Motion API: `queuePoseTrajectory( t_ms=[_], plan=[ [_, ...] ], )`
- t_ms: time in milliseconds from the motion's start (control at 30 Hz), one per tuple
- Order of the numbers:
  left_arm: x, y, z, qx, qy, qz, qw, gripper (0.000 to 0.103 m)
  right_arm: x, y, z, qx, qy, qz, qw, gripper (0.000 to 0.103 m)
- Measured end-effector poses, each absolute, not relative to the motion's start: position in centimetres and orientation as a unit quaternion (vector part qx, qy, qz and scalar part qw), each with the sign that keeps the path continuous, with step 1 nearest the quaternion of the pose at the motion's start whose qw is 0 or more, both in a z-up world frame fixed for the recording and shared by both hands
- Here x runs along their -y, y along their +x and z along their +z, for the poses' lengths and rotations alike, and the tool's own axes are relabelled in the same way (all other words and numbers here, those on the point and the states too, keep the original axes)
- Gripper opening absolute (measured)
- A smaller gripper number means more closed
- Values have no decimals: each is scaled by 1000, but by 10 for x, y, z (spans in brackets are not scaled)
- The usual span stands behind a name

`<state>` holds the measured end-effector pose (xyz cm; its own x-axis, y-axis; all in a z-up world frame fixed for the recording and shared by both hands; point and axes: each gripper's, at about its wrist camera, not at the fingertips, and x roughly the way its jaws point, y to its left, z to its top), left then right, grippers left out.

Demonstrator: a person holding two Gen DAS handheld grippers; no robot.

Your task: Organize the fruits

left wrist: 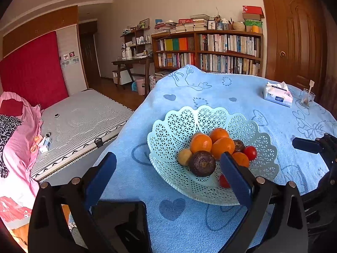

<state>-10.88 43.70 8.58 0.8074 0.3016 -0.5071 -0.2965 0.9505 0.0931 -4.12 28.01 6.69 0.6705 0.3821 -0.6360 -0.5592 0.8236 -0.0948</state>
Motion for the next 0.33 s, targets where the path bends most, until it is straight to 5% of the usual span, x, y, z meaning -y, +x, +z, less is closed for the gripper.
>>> queuePoseTrajectory(
  t_ms=[333],
  plan=[
    [-424, -109, 88, -270, 6, 146, 952, 100, -251, -37, 69, -341, -124, 221, 905, 98]
  ],
)
